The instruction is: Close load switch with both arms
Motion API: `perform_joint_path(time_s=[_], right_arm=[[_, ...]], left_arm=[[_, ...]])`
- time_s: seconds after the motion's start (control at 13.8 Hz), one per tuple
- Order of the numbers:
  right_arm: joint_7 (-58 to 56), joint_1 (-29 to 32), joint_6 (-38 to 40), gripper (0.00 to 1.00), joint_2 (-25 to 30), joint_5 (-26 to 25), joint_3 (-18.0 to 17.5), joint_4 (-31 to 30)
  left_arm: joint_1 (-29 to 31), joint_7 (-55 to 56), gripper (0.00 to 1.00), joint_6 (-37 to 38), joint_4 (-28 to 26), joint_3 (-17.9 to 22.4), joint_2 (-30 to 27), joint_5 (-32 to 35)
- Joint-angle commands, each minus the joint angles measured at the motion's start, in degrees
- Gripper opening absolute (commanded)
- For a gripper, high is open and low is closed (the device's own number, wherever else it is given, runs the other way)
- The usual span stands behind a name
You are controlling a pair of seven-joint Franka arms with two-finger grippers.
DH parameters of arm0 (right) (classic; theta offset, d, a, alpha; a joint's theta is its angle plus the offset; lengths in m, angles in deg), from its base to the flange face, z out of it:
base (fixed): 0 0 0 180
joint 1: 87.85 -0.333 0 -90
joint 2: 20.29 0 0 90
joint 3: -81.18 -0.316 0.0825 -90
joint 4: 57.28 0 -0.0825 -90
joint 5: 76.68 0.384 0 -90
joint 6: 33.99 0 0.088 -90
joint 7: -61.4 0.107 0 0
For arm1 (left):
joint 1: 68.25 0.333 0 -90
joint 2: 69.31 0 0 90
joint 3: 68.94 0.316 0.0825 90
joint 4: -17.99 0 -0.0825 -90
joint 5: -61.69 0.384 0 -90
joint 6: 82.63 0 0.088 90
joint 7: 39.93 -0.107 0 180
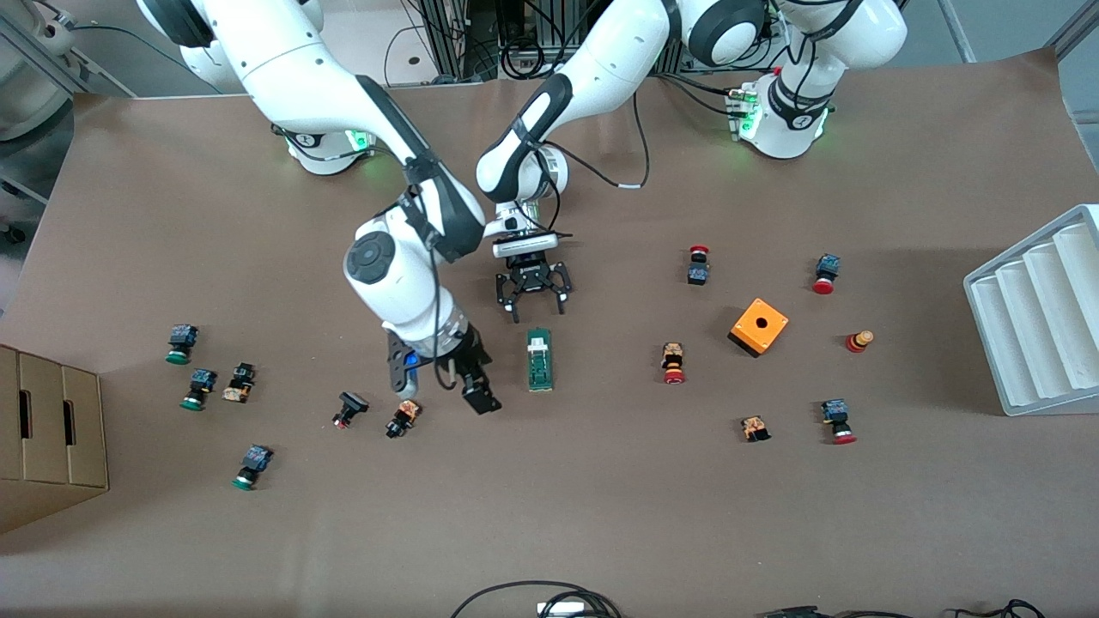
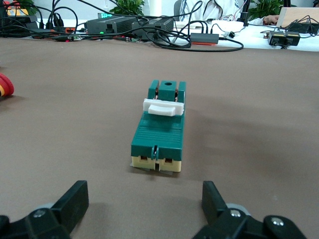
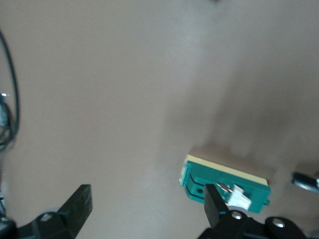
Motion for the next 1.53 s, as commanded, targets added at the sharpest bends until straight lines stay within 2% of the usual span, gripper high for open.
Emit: perform_joint_path(time_s=[0.0, 0.22, 0.44, 0.8, 1.45], right_arm=[[3.05, -1.73, -0.84, 1.0, 0.38, 1.54, 0.14, -1.42], [5.78, -4.19, -1.28, 1.0, -2.08, 1.37, 0.14, -1.42], [8.06, -5.78, -1.28, 0.96, -2.26, 1.28, 0.14, -2.21], [9.39, -8.42, -3.3, 0.77, -3.05, 1.28, 0.22, -4.31], [10.97, -10.35, -9.19, 0.73, -7.09, 1.37, 0.22, -4.49]], left_arm=[[0.17, 2.11, 1.0, -2.37, 1.05, -0.43, 4.15, -0.87], [0.17, 2.02, 1.0, -2.37, 1.14, -0.43, 4.15, -0.78], [0.17, 2.02, 1.0, -2.37, 1.14, -0.43, 4.15, -0.78], [0.26, 2.02, 1.0, -2.37, 1.14, -0.43, 4.06, -0.52], [0.35, 1.85, 1.0, -2.37, 1.14, -0.35, 4.06, -0.52]])
